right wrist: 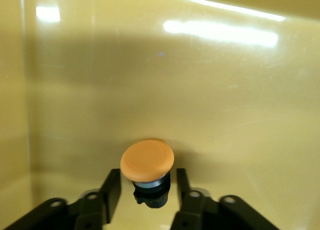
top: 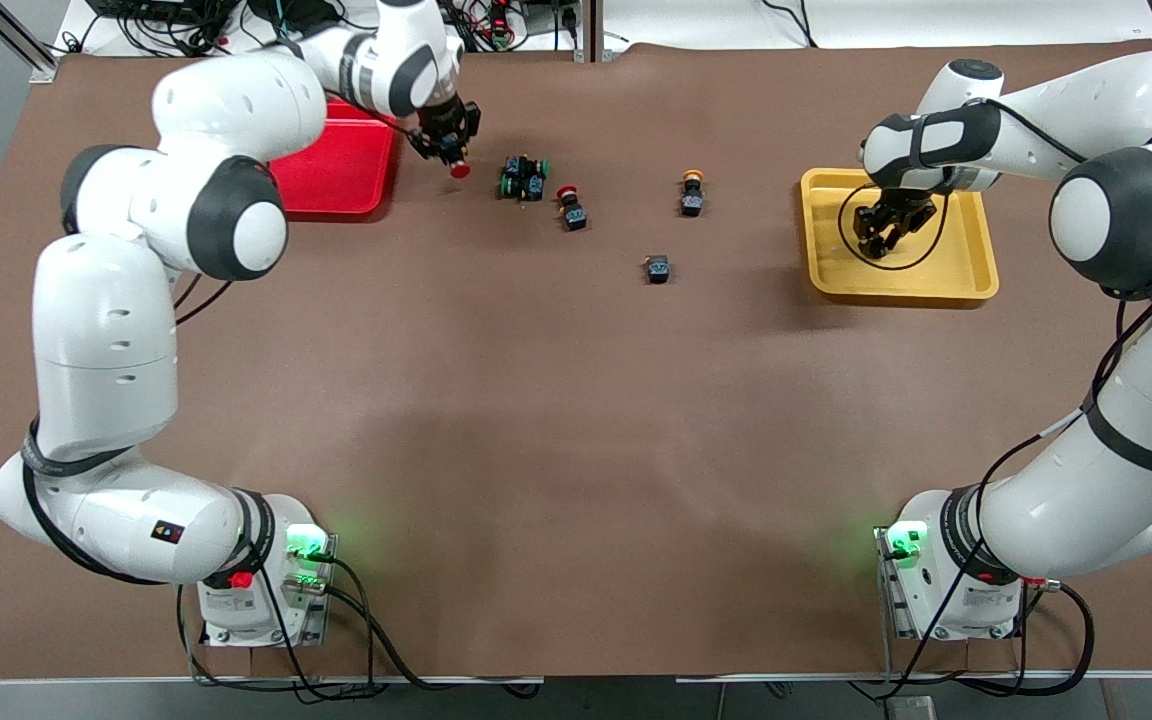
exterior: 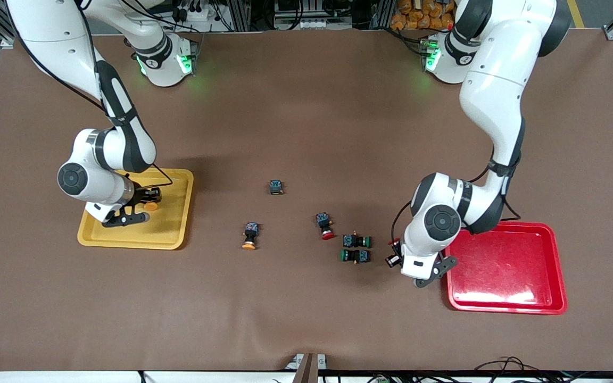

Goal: Place red and yellow buttons in trays
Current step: 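Set the yellow button in its tray while the left gripper carries the red, then grasp another yellow button with the right gripper while the left gripper releases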

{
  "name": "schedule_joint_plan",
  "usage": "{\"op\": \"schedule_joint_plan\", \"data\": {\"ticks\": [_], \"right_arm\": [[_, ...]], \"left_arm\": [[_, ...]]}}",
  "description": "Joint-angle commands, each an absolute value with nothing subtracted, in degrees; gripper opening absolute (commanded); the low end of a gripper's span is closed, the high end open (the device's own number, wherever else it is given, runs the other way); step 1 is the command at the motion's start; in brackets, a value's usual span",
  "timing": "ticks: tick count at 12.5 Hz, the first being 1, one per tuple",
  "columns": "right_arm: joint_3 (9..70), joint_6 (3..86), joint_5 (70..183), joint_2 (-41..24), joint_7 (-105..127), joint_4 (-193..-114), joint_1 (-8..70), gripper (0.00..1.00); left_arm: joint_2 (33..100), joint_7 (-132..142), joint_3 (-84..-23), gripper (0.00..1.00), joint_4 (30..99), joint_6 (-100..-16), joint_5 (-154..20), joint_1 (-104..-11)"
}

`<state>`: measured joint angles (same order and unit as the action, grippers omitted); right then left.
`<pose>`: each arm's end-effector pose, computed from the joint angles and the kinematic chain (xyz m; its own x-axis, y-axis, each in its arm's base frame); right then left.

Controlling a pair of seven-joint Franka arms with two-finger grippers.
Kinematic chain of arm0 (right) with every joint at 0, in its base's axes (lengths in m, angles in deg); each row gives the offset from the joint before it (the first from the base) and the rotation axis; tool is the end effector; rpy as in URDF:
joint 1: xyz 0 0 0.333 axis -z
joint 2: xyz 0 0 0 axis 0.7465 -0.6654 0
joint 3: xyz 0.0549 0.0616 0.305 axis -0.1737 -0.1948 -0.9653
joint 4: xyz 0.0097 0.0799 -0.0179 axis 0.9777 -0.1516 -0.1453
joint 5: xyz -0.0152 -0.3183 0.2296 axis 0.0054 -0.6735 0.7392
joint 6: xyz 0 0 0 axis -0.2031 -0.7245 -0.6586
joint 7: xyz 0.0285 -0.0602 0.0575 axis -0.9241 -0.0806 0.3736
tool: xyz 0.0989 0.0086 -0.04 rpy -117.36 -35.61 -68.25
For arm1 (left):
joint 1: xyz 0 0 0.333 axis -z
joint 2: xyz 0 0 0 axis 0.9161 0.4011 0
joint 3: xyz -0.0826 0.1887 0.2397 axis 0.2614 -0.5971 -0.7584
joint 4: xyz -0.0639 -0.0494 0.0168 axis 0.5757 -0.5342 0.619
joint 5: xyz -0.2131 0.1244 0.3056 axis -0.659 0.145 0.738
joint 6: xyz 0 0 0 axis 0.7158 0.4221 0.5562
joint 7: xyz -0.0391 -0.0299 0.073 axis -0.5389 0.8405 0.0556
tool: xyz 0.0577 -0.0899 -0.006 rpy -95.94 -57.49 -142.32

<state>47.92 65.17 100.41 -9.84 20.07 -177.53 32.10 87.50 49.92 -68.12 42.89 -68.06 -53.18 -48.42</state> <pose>0.5463 0.0189 0.1858 0.9718 0.1487 -0.1830 0.1427 -0.9887 -0.0455 0.6942 -0.2604 0.2349 0.8800 0.4733 0.0409 0.4731 -0.8809 0.0160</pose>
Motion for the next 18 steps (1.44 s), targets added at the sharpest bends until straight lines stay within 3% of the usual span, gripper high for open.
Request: {"op": "schedule_joint_plan", "data": {"ticks": [1,4,7,8,12,18], "right_arm": [[47.6,58.7,99.5,-5.7,20.7,-175.3,32.4,1.00],[47.9,43.7,99.4,3.4,19.9,-166.9,32.8,1.00],[47.5,24.3,98.8,2.7,12.8,-145.7,32.0,1.00],[47.2,22.3,98.9,0.9,8.9,-140.8,30.3,1.00],[47.2,24.5,99.1,-7.8,-5.2,-135.4,19.9,1.00],[47.0,49.1,101.6,-26.0,-16.0,-133.4,15.1,1.00]], "left_arm": [[81.5,40.1,-68.3,0.00,44.5,-62.9,-52.1,-50.9],[76.6,27.0,-68.1,0.00,46.0,-59.5,-52.1,-55.5],[72.9,14.2,-68.0,0.00,47.7,-56.3,-52.3,-60.2],[72.8,10.9,-67.9,0.00,48.3,-56.3,-52.4,-61.9],[75.6,-3.0,-67.8,0.00,48.4,-60.5,-52.8,-68.3],[79.7,-12.5,-67.6,0.00,56.1,-77.9,-52.9,-74.4]]}}
